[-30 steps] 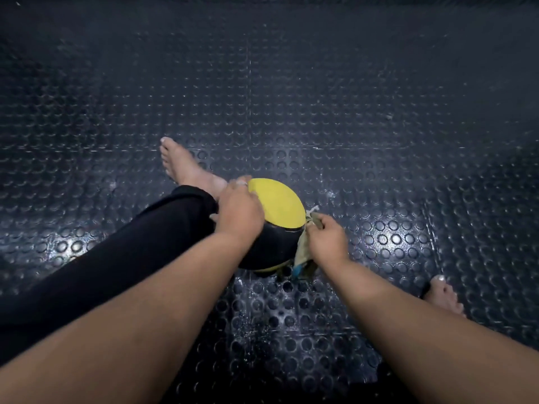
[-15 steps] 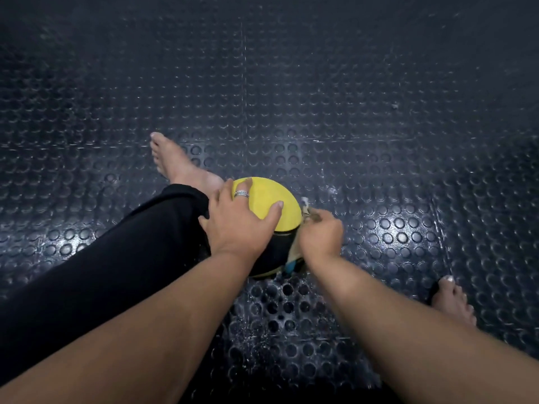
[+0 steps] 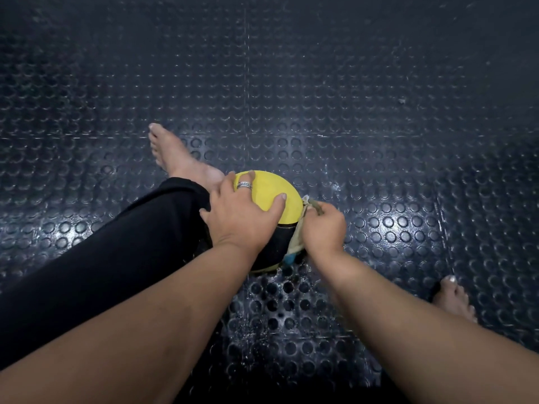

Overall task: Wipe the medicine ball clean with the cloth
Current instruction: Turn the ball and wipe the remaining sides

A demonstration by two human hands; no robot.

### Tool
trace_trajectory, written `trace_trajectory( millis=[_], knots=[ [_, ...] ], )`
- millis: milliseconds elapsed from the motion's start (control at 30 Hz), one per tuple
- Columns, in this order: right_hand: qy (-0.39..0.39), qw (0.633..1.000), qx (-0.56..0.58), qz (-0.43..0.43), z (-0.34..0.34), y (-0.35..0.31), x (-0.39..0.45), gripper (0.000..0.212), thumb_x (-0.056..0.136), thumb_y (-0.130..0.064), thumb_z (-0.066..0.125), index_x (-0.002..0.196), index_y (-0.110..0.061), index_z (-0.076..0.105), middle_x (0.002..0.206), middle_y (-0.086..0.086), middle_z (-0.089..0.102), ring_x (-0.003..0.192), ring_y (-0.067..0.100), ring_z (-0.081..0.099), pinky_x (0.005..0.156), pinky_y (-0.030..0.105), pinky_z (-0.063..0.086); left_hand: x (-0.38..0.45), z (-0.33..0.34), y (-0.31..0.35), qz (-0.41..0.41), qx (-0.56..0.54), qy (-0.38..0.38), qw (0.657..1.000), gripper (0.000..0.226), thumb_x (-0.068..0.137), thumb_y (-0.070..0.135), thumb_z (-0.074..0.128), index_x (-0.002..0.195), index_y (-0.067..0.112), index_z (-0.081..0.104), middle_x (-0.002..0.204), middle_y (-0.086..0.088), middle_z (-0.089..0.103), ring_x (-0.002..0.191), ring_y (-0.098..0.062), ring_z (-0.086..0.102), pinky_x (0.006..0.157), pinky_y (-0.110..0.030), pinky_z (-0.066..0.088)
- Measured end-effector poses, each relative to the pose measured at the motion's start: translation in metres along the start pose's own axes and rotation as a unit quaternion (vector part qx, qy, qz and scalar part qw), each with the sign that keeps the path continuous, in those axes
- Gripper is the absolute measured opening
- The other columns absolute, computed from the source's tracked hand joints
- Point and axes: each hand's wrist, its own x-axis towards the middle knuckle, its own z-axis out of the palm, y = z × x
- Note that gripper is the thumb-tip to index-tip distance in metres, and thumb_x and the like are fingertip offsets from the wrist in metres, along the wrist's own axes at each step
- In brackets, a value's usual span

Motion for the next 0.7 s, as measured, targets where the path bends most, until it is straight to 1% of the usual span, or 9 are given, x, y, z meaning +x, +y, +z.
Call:
trace_trajectory(
  millis=[67, 133, 200, 333, 433, 500, 600, 667, 700],
  knots=[
    [-0.006, 1.0, -0.02, -0.007, -0.001, -0.005, -0.002, 0.025, 0.094, -0.011, 0.048, 0.114, -0.005, 0.064, 0.106, 0.012, 0.066, 0.083, 0.018, 0.056, 0.067, 0.016, 0.037, 0.003, -0.001, 0.002, -0.006, 0.001, -0.005, 1.0, 0.076, 0.08, 0.071, 0.05, 0.145, 0.033, 0.04, 0.153, 0.002, 0.032, 0.142, -0.022, 0.025, 0.107, -0.059, 0.031],
    [-0.013, 0.999, -0.019, -0.043, -0.001, -0.004, -0.019, 0.024, 0.094, -0.013, 0.049, 0.113, -0.007, 0.063, 0.109, 0.008, 0.058, 0.088, 0.018, 0.056, 0.077, 0.015, 0.039, 0.007, -0.002, 0.002, -0.012, -0.002, -0.005, 1.0, 0.075, 0.08, 0.071, 0.05, 0.144, 0.033, 0.04, 0.152, 0.003, 0.033, 0.141, -0.022, 0.027, 0.107, -0.057, 0.032],
    [-0.026, 0.998, -0.006, -0.055, 0.001, 0.0, -0.037, 0.02, 0.094, -0.014, 0.05, 0.111, -0.01, 0.061, 0.109, 0.002, 0.047, 0.084, 0.012, 0.052, 0.077, 0.006, 0.033, 0.009, -0.003, 0.002, -0.015, -0.003, -0.005, 1.0, 0.075, 0.08, 0.071, 0.05, 0.144, 0.033, 0.041, 0.151, 0.003, 0.034, 0.14, -0.022, 0.028, 0.106, -0.056, 0.033],
    [0.006, 1.0, 0.008, -0.003, 0.002, 0.002, -0.01, 0.02, 0.092, -0.015, 0.051, 0.106, -0.012, 0.065, 0.109, 0.015, 0.062, 0.09, 0.026, 0.061, 0.079, 0.027, 0.046, 0.005, -0.001, 0.007, -0.006, 0.015, -0.008, 1.0, 0.076, 0.08, 0.072, 0.049, 0.144, 0.032, 0.039, 0.152, 0.001, 0.033, 0.14, -0.024, 0.028, 0.106, -0.058, 0.032],
    [-0.01, 0.999, -0.029, 0.041, 0.0, -0.003, 0.012, 0.025, 0.093, -0.012, 0.049, 0.111, -0.01, 0.066, 0.108, 0.015, 0.065, 0.097, 0.029, 0.061, 0.073, 0.024, 0.041, 0.001, 0.0, 0.011, 0.0, 0.026, -0.009, 1.0, 0.076, 0.081, 0.072, 0.048, 0.145, 0.032, 0.038, 0.153, 0.001, 0.031, 0.141, -0.025, 0.027, 0.106, -0.06, 0.031],
    [-0.016, 0.999, -0.048, 0.0, 0.0, -0.007, 0.005, 0.027, 0.093, -0.011, 0.049, 0.114, -0.008, 0.064, 0.114, 0.017, 0.061, 0.1, 0.03, 0.059, 0.081, 0.026, 0.043, 0.004, -0.002, 0.009, -0.005, 0.02, -0.009, 1.0, 0.075, 0.081, 0.072, 0.048, 0.144, 0.033, 0.039, 0.153, 0.001, 0.031, 0.141, -0.024, 0.027, 0.106, -0.059, 0.031],
    [-0.022, 0.996, -0.046, -0.071, -0.002, -0.006, -0.03, 0.028, 0.095, -0.011, 0.049, 0.119, -0.008, 0.061, 0.116, 0.009, 0.047, 0.102, 0.023, 0.054, 0.091, 0.015, 0.036, 0.009, -0.004, 0.005, -0.019, 0.007, -0.01, 1.0, 0.074, 0.081, 0.071, 0.05, 0.143, 0.033, 0.041, 0.152, 0.001, 0.033, 0.14, -0.024, 0.029, 0.106, -0.058, 0.032],
    [-0.021, 0.997, -0.017, -0.078, -0.004, -0.002, -0.041, 0.028, 0.095, -0.01, 0.049, 0.12, -0.007, 0.06, 0.108, 0.001, 0.04, 0.095, 0.017, 0.053, 0.084, 0.005, 0.029, 0.007, -0.003, 0.006, -0.013, 0.01, -0.007, 1.0, 0.074, 0.081, 0.071, 0.05, 0.144, 0.033, 0.04, 0.152, 0.001, 0.033, 0.14, -0.025, 0.029, 0.106, -0.058, 0.032],
    [-0.014, 0.997, -0.003, -0.076, -0.004, -0.001, -0.038, 0.027, 0.095, -0.01, 0.048, 0.119, -0.007, 0.061, 0.106, 0.0, 0.04, 0.095, 0.018, 0.055, 0.083, 0.005, 0.029, 0.005, -0.002, 0.008, -0.008, 0.016, -0.007, 1.0, 0.075, 0.081, 0.071, 0.05, 0.144, 0.032, 0.04, 0.152, 0.001, 0.033, 0.14, -0.025, 0.028, 0.106, -0.058, 0.032]
  ],
)
